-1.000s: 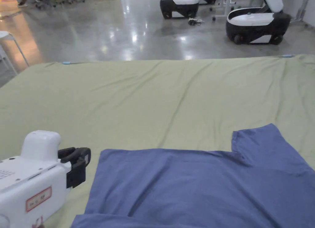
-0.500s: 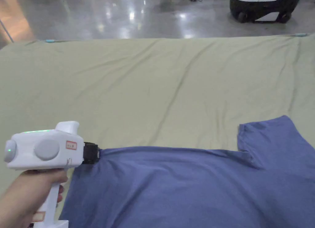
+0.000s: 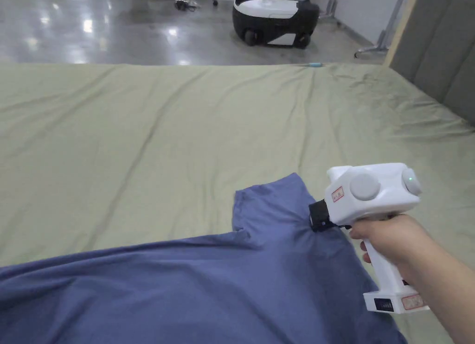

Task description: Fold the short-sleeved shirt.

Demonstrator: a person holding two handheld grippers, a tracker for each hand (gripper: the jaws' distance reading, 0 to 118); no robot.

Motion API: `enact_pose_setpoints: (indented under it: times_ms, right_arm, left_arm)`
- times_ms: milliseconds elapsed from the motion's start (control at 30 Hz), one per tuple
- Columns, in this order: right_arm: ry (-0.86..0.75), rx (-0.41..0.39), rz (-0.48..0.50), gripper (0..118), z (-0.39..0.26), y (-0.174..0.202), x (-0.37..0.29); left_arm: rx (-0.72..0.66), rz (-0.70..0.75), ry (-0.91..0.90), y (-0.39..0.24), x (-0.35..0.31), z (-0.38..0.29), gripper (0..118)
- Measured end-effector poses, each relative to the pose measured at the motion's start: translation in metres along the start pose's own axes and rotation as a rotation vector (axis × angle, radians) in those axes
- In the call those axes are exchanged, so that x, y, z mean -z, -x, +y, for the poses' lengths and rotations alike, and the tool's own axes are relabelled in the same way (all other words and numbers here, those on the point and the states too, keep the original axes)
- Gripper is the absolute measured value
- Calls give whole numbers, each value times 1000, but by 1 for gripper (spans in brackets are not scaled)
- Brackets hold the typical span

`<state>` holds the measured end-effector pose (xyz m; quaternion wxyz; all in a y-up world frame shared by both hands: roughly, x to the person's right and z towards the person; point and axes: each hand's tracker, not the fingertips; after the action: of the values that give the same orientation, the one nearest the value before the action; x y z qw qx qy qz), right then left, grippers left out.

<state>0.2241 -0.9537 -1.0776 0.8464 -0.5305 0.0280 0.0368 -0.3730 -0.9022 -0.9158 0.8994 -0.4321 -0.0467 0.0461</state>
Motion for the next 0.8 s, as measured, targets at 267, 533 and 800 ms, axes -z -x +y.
enact_pose_setpoints:
  times_ms: [267,533,800]
  right_arm:
    - [-130,-18,68,0,-10,-2,-77]
    - [-285,-62,112,0,-94,-17,-206]
    - [-335,-100,108,0,-220,-12,-283]
  left_arm:
    - [-25,-15,-12,2,-26,-9,2]
    - [-24,-44,-108,7,-115,-36,2]
    - [-17,-87,-110,10,-174,-130,2]
